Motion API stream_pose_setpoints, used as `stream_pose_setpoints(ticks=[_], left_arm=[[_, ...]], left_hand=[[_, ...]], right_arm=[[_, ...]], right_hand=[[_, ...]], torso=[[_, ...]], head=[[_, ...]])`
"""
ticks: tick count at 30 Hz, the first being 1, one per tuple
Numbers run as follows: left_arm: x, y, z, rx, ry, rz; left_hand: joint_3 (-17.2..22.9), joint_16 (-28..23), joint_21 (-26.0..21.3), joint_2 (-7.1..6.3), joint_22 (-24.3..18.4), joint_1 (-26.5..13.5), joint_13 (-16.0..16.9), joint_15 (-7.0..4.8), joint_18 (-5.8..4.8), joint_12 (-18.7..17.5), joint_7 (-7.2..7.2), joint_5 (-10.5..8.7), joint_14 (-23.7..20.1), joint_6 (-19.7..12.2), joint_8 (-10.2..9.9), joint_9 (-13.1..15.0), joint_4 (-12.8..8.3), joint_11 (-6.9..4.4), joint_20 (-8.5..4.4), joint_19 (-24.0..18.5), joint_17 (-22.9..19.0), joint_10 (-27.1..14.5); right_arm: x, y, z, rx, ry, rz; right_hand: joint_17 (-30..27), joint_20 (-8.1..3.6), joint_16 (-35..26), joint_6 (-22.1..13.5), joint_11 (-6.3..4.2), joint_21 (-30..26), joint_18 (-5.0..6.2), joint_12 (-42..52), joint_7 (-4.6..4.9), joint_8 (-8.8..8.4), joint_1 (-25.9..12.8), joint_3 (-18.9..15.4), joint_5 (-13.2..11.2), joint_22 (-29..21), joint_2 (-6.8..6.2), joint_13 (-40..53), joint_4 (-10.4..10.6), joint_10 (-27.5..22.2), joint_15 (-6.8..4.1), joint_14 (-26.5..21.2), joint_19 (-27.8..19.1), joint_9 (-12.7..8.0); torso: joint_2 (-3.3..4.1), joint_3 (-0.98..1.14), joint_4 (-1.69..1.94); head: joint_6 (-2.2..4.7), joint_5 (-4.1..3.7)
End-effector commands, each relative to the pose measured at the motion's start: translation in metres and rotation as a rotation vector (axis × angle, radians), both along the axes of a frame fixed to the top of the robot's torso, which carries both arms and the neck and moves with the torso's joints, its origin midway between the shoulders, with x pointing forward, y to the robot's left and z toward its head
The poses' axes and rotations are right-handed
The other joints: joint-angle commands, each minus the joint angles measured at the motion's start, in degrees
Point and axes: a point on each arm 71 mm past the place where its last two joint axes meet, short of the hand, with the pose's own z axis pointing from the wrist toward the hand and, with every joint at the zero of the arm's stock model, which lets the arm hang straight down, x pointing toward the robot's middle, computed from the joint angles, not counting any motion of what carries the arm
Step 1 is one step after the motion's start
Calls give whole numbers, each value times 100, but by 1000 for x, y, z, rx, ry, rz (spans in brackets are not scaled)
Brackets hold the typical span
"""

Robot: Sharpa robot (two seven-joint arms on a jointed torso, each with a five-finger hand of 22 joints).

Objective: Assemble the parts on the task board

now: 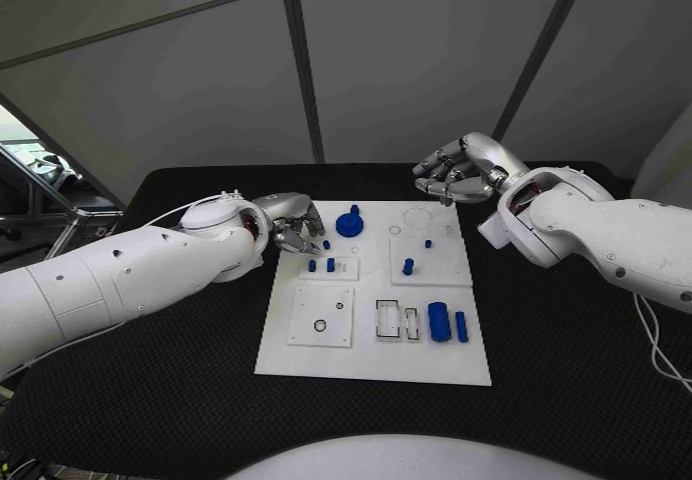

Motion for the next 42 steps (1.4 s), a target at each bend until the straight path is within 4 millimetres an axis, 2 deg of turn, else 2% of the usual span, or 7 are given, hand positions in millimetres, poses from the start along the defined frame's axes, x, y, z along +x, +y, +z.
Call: stream_pose_setpoints(ticks=[1, 10, 16, 26, 27, 36, 42], left_arm=[[1, 9, 10, -86, -7, 45], [1, 57, 35, -446, 40, 244], [-3, 79, 39, -805, 181, 349], [-17, 81, 31, -1215, 402, 385], [-19, 80, 30, -1251, 419, 384], [-26, 74, 28, -1358, 442, 362], [-28, 70, 29, -1377, 448, 341]], left_hand=[[-80, -111, -104, 104, -57, 14, 18, -9, -66, 100, 57, -5, -69, 106, 64, 13, 28, -14, 16, -40, -93, -12], [-143, -883, -780, 317, -605, -20, 11, -55, -64, 483, 186, -2, -135, 338, 222, 3, 321, -80, -13, -186, -626, 273], [-26, -2280, -1624, 424, -1513, 42, -31, 17, -68, 433, 264, 0, 45, 354, 269, -2, 501, -28, 24, -97, -1281, 244], [-128, -4055, -2762, 624, -2810, -161, -31, 290, -112, 189, 360, 1, -26, 187, 234, -5, 716, 122, 327, -799, -1822, 77], [-170, -4241, -2762, 655, -2997, -164, -30, 303, -80, 180, 355, 4, 59, 176, 245, -4, 712, 124, 369, -805, -1868, 71], [-241, -4570, -2743, 744, -3408, -141, -30, 281, -58, 184, 370, 7, 358, 171, 287, -3, 670, 122, 364, -619, -1904, 85], [-245, -4598, -2740, 750, -3453, -131, -29, 276, -58, 191, 373, 7, 398, 180, 297, -2, 658, 120, 357, -588, -1901, 100]], right_arm=[[1, -3, 0, -17, 5, 9], [3, -13, -4, -113, 11, 37], [2, -16, -10, -264, 19, 58], [-4, -13, -23, -573, -48, 84], [-5, -12, -25, -605, -59, 86], [-13, -4, -39, -706, -114, 96], [-16, 4, -47, -736, -121, 113]], right_hand=[[6, -11, -36, -25, 9, -35, 66, -18, -3, 35, 37, 52, 0, -7, -19, -43, -22, -83, 0, 3, 36, 9], [-16, -48, -143, 126, 0, -19, 69, -451, -20, 140, 233, 278, -207, 38, -17, -522, -261, -53, -25, 125, 115, 15], [-19, -53, -233, 242, 13, 24, 69, -1047, -19, 157, 247, 397, -575, 105, 2, -1072, -417, 49, -21, 284, 180, 0], [45, -57, -198, 264, 23, 345, 16, -1616, -75, 44, 218, 483, -961, 436, -21, -1580, -515, 121, -25, 413, 374, -26], [55, -57, -197, 256, 25, 351, 15, -1696, -86, 2, 228, 532, -1234, 451, -9, -1665, -526, 141, -29, 416, 375, -28], [201, -51, -46, 206, 40, 544, -22, -1939, -91, -152, 172, 702, -1623, 657, -97, -1944, -545, 168, -19, 480, 498, -29], [1053, -49, 1018, 233, 52, 1344, -171, -2098, -94, -244, 105, 843, -1648, 1404, -153, -2179, -585, 186, -18, 717, 977, -20]], torso=[[-11, 3, 4], [-36, -1, -7], [-54, -4, -4], [-45, -15, -1], [-45, -18, 1], [-32, -5, -13], [-32, -7, -6]], head=[[17, 5], [85, 33], [110, 21], [161, -6], [178, -14], [170, -54], [208, -167]])
